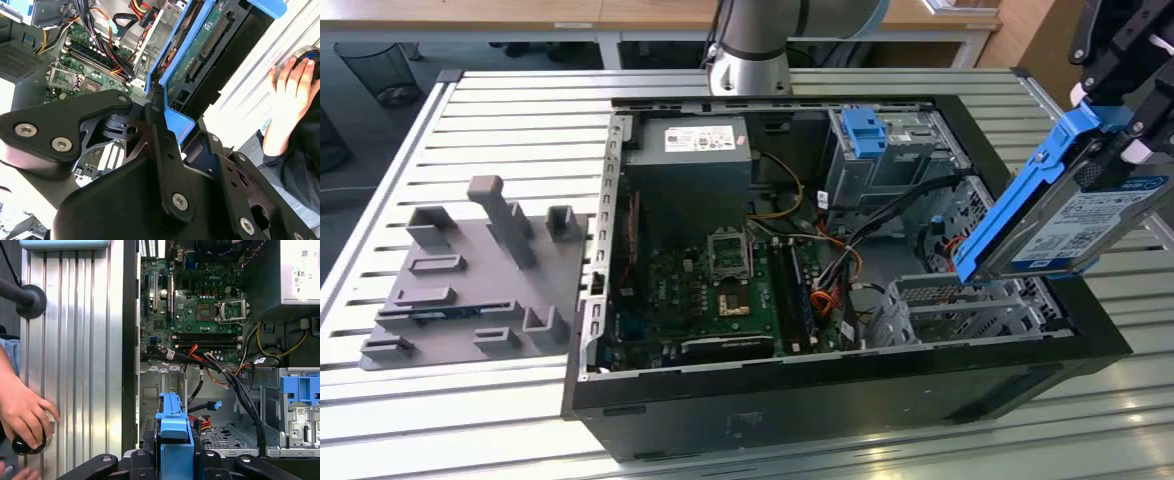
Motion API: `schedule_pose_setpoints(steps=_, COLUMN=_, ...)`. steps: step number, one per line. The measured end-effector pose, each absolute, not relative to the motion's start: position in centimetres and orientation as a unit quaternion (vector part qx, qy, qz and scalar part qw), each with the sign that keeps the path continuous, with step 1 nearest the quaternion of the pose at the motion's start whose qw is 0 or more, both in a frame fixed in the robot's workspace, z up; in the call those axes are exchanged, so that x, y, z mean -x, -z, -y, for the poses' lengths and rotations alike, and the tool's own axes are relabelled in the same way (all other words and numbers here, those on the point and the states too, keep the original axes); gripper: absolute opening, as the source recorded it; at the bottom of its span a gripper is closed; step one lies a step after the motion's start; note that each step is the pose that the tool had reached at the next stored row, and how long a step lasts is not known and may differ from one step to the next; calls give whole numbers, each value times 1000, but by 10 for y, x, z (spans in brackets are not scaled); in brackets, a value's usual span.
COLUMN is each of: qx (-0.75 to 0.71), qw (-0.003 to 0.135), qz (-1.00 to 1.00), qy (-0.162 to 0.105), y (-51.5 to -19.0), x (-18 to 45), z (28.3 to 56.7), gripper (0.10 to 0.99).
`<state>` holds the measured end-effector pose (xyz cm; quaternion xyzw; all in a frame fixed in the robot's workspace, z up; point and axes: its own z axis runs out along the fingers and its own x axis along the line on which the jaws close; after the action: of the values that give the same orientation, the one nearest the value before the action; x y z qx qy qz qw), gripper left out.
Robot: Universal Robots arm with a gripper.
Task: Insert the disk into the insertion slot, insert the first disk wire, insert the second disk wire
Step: 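Insert the disk into the insertion slot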
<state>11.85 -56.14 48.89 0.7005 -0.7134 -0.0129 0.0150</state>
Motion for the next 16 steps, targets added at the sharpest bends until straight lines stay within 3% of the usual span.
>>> schedule_pose_setpoints(steps=16, qx=-701, qw=10, qz=713, qy=8, y=-486, x=-102, z=561, gripper=365)
